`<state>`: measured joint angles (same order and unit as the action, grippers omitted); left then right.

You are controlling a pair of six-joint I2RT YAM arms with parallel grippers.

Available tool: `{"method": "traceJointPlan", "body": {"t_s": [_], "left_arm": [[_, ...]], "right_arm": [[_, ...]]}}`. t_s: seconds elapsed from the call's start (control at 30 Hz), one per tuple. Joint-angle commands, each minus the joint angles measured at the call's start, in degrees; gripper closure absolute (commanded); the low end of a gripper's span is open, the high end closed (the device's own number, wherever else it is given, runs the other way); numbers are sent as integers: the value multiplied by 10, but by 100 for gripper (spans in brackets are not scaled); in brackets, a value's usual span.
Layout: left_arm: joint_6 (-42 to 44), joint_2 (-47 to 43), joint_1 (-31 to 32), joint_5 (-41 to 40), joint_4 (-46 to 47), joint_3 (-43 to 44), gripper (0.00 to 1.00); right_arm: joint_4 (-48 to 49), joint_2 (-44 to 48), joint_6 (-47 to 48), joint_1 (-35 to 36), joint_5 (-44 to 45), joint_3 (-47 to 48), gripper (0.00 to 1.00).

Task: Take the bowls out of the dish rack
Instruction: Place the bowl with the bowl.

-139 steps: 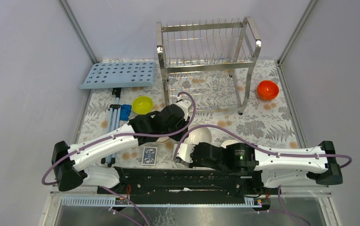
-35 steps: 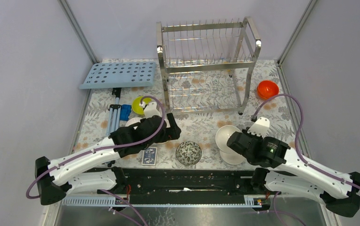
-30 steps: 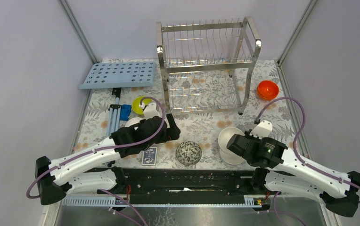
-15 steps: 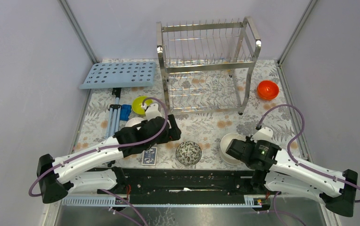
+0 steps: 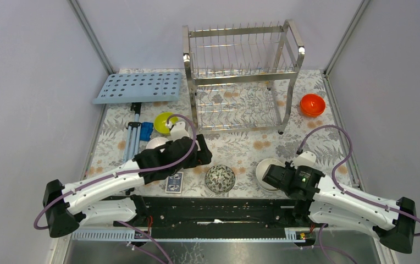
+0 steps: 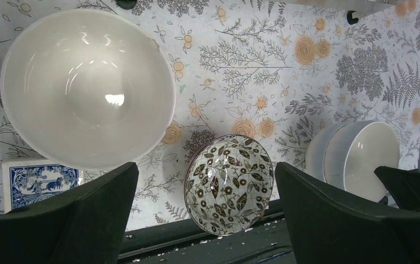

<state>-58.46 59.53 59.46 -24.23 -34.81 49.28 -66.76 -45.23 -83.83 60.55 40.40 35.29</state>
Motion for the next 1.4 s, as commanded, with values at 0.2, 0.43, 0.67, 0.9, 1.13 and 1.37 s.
{"method": "traceJointPlan", "body": {"t_s": [0.2, 0.43, 0.67, 0.9, 1.13, 1.37], "left_arm": [[-1, -4, 0, 4, 26, -13, 1], [-2, -5, -1, 5, 27, -14, 1], [-1, -3, -1, 9, 28, -14, 1], [4, -2, 0, 13, 30, -12, 1], [19, 2, -1, 30, 41, -11, 1], [41, 7, -1, 61, 64, -4, 1]], "right_arm": [[15, 11, -27, -4, 2, -10, 99], [20, 14, -22, -4, -3, -9, 77], [16, 19, -15, -4, -2, 3, 66], [-9, 11, -2, -4, 15, 41, 54], [-31, 23, 1, -4, 49, 59, 50], [-48, 15, 4, -4, 70, 73, 51]]}}
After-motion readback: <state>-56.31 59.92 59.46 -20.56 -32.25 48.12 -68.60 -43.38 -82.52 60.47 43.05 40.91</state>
